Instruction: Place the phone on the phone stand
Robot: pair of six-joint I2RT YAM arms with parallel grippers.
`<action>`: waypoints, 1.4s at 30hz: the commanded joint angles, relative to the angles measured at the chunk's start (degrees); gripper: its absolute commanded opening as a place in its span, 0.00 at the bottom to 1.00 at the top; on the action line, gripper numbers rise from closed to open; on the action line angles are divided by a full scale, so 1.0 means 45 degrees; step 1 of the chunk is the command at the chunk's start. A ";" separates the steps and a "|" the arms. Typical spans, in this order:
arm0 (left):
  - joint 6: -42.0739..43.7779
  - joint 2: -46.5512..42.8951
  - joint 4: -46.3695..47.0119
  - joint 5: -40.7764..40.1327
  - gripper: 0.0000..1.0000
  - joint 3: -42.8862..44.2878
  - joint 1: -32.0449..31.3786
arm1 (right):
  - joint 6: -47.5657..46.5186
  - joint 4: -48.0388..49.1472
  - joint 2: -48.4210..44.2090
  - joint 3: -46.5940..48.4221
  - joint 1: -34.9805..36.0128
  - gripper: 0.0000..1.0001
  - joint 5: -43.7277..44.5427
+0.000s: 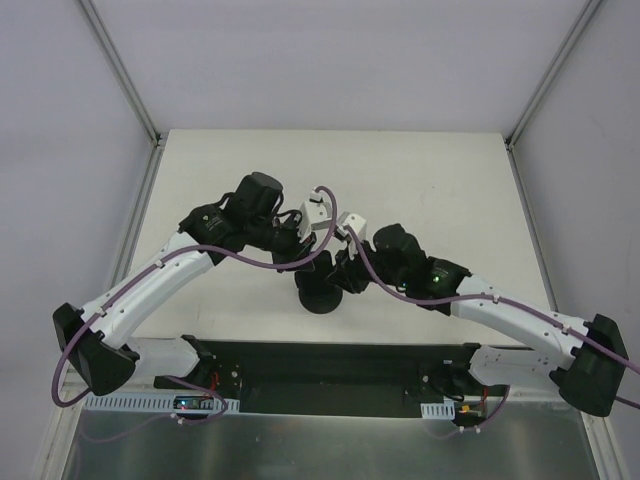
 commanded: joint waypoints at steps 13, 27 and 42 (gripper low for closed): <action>-0.3257 -0.0225 0.2393 -0.0790 0.32 -0.0078 -0.0168 | 0.3396 0.1915 -0.0731 -0.1111 0.1057 0.00 0.6447; -0.4702 -0.2723 0.2764 -0.1019 0.90 0.0118 0.1451 | 0.1988 -0.1830 -0.2060 0.0212 0.1346 0.97 0.4703; -0.5056 -0.7177 0.5260 -1.0064 0.99 -0.3572 0.1590 | 0.3570 -0.4608 0.2236 0.5879 0.4999 0.97 1.1638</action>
